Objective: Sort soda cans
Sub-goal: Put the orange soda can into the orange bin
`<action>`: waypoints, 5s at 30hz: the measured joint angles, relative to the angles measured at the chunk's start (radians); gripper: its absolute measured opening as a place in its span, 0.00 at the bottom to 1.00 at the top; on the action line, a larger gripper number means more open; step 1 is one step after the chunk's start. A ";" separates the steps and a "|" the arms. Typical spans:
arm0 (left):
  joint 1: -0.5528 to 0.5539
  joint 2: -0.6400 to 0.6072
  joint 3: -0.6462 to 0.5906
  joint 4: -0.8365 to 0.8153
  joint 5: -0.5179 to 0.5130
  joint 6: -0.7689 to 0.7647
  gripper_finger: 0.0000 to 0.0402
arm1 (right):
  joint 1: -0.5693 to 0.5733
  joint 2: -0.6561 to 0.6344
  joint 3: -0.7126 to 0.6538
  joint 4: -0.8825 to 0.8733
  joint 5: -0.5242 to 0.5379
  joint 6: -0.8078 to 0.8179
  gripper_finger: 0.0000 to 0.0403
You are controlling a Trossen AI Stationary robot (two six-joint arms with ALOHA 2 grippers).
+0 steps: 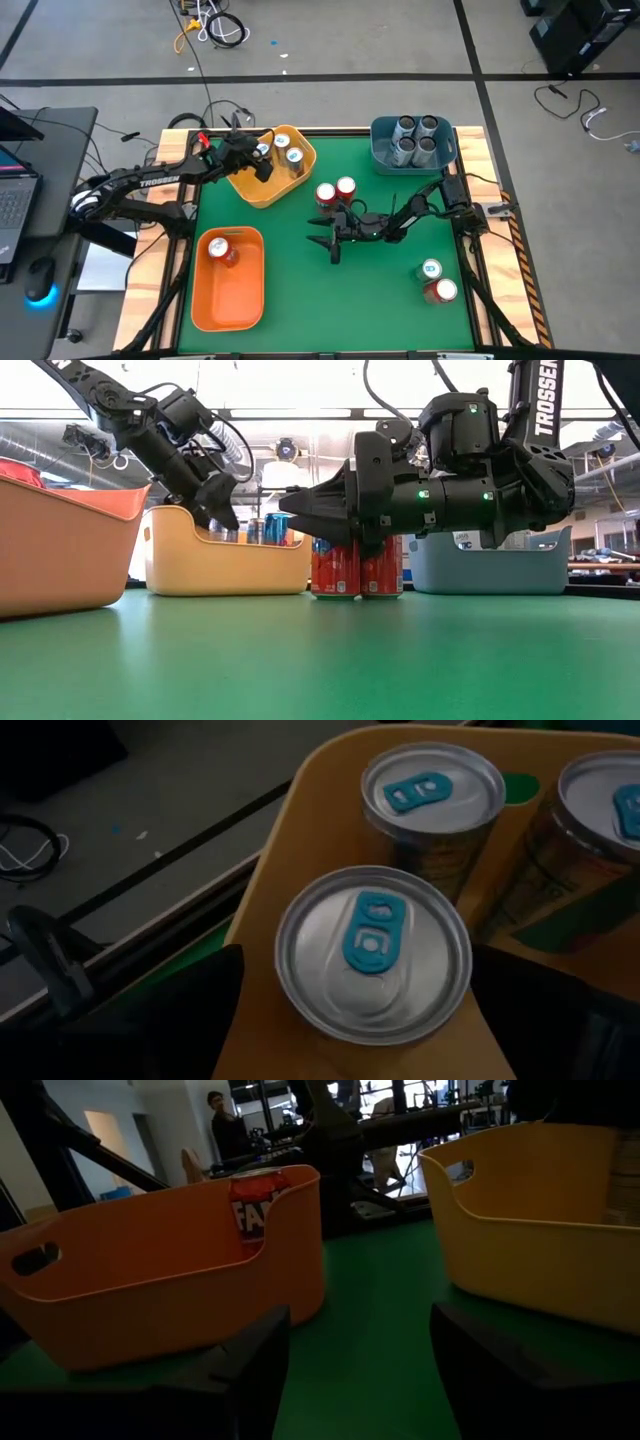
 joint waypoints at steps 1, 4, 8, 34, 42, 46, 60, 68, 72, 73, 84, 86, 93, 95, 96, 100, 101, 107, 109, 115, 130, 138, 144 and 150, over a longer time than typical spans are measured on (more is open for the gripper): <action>0.000 0.000 0.000 0.002 0.000 0.000 0.95 | 0.000 0.000 0.000 0.000 0.000 0.000 0.56; 0.000 0.000 0.000 0.000 0.004 -0.001 0.95 | 0.000 0.000 0.000 0.000 0.000 0.000 0.56; 0.000 -0.010 0.013 -0.035 0.008 -0.003 0.96 | 0.000 0.000 0.000 -0.002 0.000 0.011 0.55; -0.276 -0.285 0.189 -0.216 0.093 0.055 0.85 | -0.001 -0.235 0.000 -0.328 -0.073 -0.091 0.51; -0.410 -0.244 0.189 -0.173 0.213 0.052 0.69 | 0.003 -0.551 0.000 -0.781 -0.062 -0.160 0.50; -0.437 -0.163 0.189 -0.152 0.247 0.054 0.63 | -0.019 -0.732 0.047 -1.124 0.014 -0.124 0.54; -0.439 -0.157 0.189 -0.009 0.283 0.153 0.53 | -0.209 -0.609 0.423 -1.753 -0.097 -0.110 0.80; -0.437 -0.371 0.190 -0.134 0.247 0.153 0.53 | -0.217 -0.400 0.648 -1.961 -0.067 -0.224 0.92; -0.437 -0.437 0.189 -0.231 0.239 0.111 0.53 | -0.232 -0.324 0.713 -2.027 -0.081 -0.250 0.94; -0.437 -0.450 0.190 -0.242 0.236 0.109 0.53 | -0.237 -0.310 0.723 -2.038 -0.093 -0.257 0.94; -0.437 -0.467 0.189 -0.282 0.220 0.110 0.53 | -0.257 -0.218 0.749 -2.053 -0.135 -0.279 0.85; -0.437 -0.468 0.189 -0.282 0.203 0.110 0.53 | -0.247 -0.220 0.750 -2.050 -0.135 -0.274 0.76; -0.436 -0.470 0.189 -0.264 0.162 0.107 0.53 | -0.186 -0.231 0.837 -2.053 -0.153 -0.273 0.71; -0.436 -0.480 0.189 -0.247 0.162 0.106 0.53 | -0.166 -0.233 0.911 -2.052 -0.153 -0.284 0.71; -0.436 -0.488 0.189 -0.236 0.162 0.107 0.53 | -0.157 -0.233 0.950 -2.049 -0.153 -0.289 0.71; -0.436 -0.532 0.197 -0.236 0.161 0.114 0.48 | -0.130 -0.222 1.090 -2.005 -0.201 -0.307 0.71; -0.436 -0.545 0.204 -0.243 0.159 0.123 0.46 | -0.122 -0.216 1.118 -1.992 -0.214 -0.318 0.71; -0.436 -0.596 0.276 -0.305 0.092 0.186 0.32 | -0.088 -0.070 1.353 -2.008 -0.245 -0.390 0.71; -0.436 -0.597 0.301 -0.342 0.073 0.193 0.26 | -0.082 -0.004 1.468 -2.049 -0.261 -0.405 0.71; -0.436 -0.604 0.359 -0.416 0.073 0.196 0.08 | -0.081 0.106 1.582 -2.063 -0.315 -0.452 0.71; -0.431 -0.608 0.362 -0.489 0.059 0.183 0.01 | -0.074 0.228 1.609 -1.962 -0.397 -0.420 0.71; -0.430 -0.608 0.362 -0.498 0.061 0.181 0.01 | -0.074 0.275 1.612 -1.943 -0.416 -0.420 0.71; -0.430 -0.605 0.362 -0.501 0.064 0.166 0.01 | -0.078 0.288 1.611 -1.983 -0.418 -0.421 0.71; -0.430 -0.604 0.362 -0.501 0.064 0.167 0.01 | -0.078 0.289 1.611 -2.044 -0.419 -0.438 0.71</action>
